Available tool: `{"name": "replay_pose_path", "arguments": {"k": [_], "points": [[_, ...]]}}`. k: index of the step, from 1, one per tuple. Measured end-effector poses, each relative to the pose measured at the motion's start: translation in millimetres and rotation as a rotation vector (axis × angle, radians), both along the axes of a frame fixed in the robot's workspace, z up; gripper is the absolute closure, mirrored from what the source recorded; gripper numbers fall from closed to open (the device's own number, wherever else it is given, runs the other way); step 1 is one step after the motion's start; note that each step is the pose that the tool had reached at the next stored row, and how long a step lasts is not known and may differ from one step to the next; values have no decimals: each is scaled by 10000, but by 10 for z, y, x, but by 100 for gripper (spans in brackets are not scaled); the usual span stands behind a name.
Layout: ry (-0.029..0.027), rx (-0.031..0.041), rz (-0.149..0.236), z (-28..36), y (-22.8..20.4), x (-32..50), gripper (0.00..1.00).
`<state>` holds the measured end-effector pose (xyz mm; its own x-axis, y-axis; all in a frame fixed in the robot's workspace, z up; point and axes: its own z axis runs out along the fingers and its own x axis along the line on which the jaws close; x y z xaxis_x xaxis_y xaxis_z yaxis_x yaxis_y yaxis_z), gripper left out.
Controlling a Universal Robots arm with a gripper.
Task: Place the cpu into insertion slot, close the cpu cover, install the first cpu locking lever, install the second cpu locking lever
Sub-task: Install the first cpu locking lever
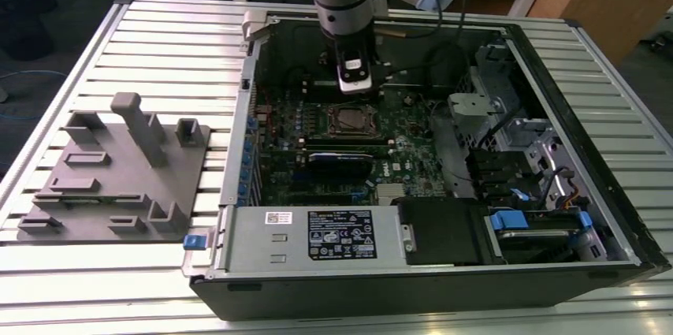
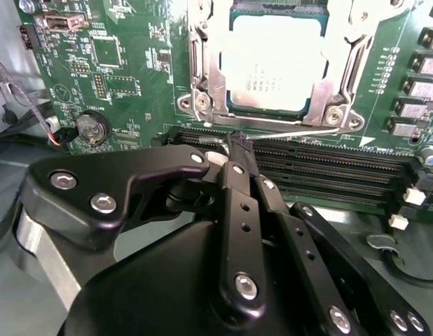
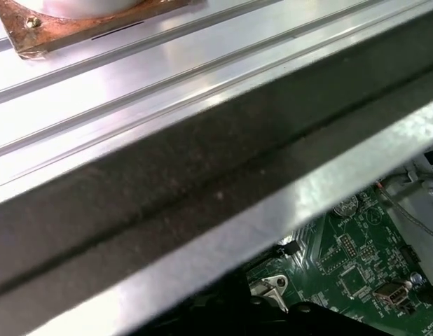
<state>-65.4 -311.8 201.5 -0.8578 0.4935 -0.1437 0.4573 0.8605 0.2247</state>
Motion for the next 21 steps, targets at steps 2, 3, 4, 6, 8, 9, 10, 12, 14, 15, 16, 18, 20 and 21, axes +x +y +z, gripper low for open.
{"name": "replay_pose_path", "arguments": {"k": [2,3,4,6,8,9,10,12,14,15,16,18,20,21], "points": [[-39,42,20,-1,-12,-2,90],[-74,68,27,-2,-14,-4,90],[-122,100,34,-3,-16,-8,90],[-213,153,44,-5,-18,-16,90],[-276,164,45,-6,-19,-31,90],[-317,165,44,-8,-19,-43,90],[-374,165,46,-10,-19,-59,90],[-494,166,47,-18,-19,-88,90],[-605,168,47,-29,-19,-101,90],[-655,170,47,-33,-19,-106,90],[-698,178,48,-37,-19,-108,90],[-751,195,55,-40,-19,-110,90],[-775,211,59,-40,-20,-111,90],[-784,226,60,-41,-21,-112,90]]}}
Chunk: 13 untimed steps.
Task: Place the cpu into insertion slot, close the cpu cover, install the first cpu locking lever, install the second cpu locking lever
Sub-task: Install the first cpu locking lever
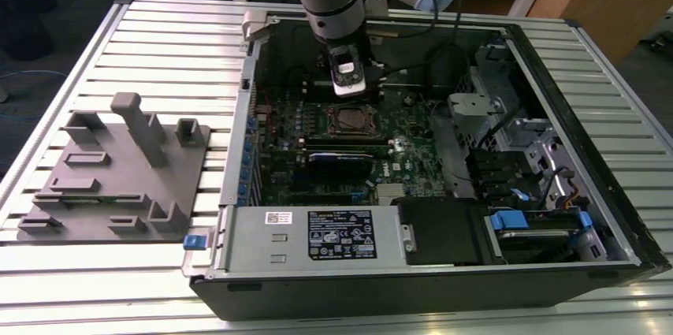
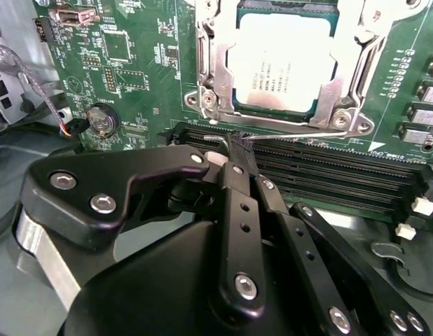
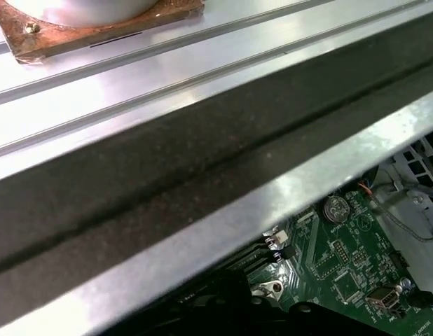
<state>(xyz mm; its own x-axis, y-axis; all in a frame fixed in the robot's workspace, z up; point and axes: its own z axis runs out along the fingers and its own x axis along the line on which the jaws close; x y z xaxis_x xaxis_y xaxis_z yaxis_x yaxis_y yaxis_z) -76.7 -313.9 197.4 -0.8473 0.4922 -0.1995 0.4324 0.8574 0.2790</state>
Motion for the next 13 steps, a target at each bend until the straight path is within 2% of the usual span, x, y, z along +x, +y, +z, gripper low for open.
{"name": "replay_pose_path", "arguments": {"k": [4,8,11,13], "points": [[-18,156,15,0,-26,-1,90],[-25,163,17,-1,-44,-4,90],[-59,173,32,-7,-60,-13,90],[-83,242,40,-9,-73,-14,90]]}}
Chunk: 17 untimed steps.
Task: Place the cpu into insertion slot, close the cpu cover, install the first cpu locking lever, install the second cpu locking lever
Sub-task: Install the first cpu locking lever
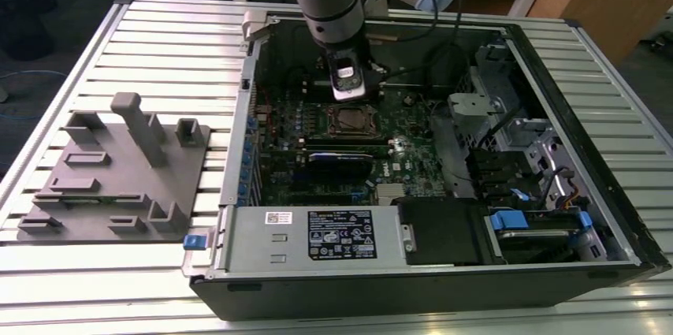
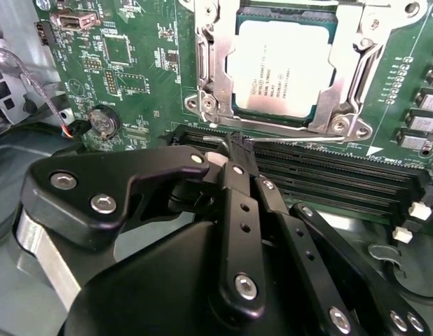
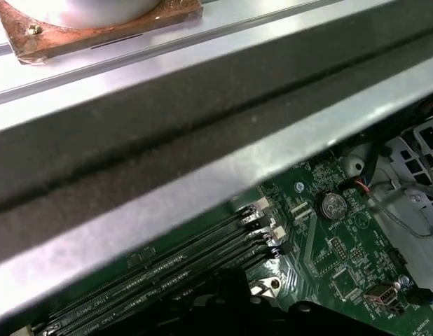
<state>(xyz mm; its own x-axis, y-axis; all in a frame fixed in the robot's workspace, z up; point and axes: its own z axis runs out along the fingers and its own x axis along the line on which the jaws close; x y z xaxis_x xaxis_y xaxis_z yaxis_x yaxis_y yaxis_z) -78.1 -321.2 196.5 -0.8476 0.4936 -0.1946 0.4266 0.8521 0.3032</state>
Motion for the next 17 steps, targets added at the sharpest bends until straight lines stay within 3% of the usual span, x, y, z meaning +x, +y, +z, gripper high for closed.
{"name": "replay_pose_path", "arguments": {"k": [4,8,12,17], "points": [[-37,41,9,-3,-7,-6,90],[-201,40,46,-16,-7,-36,90],[-302,40,80,-23,-7,-46,90],[-326,58,82,-24,-10,-48,90]]}}
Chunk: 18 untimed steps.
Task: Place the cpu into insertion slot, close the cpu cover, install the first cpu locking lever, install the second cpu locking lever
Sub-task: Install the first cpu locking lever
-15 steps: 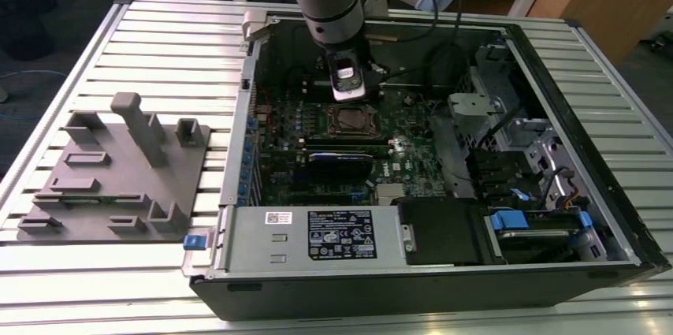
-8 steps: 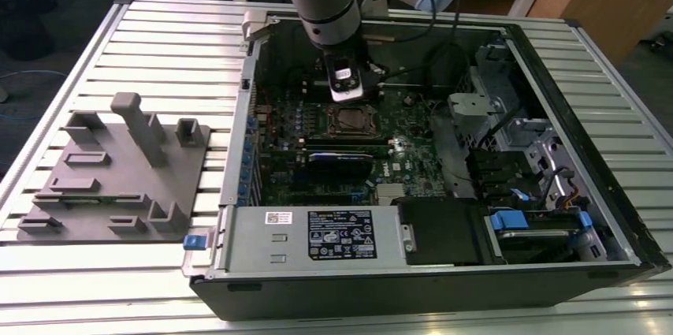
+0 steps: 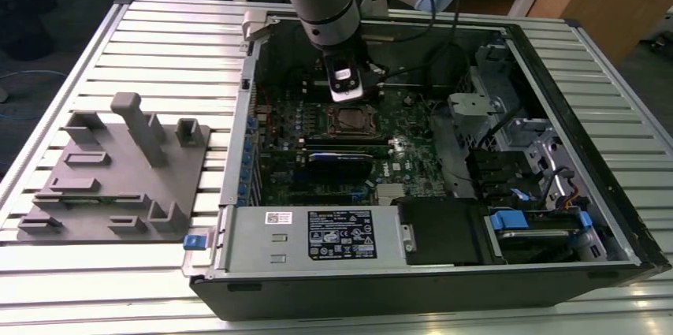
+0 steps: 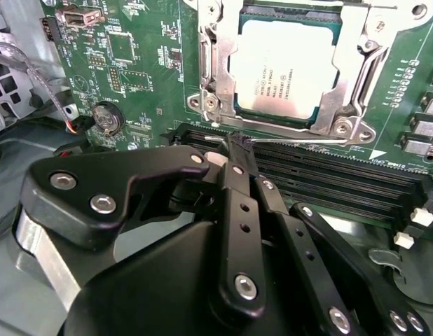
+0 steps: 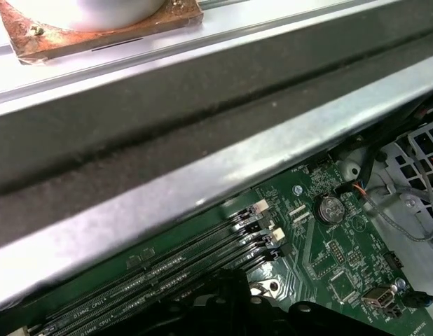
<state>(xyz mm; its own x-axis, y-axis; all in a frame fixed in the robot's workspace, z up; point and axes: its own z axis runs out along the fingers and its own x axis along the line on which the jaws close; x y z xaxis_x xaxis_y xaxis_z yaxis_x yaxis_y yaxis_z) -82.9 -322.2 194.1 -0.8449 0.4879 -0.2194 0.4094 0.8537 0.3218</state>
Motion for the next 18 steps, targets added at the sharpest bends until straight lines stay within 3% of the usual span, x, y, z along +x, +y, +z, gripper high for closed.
{"name": "replay_pose_path", "arguments": {"k": [6,11,18], "points": [[-41,8,3,-6,0,-25,90],[-117,17,35,-13,-1,-31,90],[-123,75,41,-14,0,-31,90]]}}
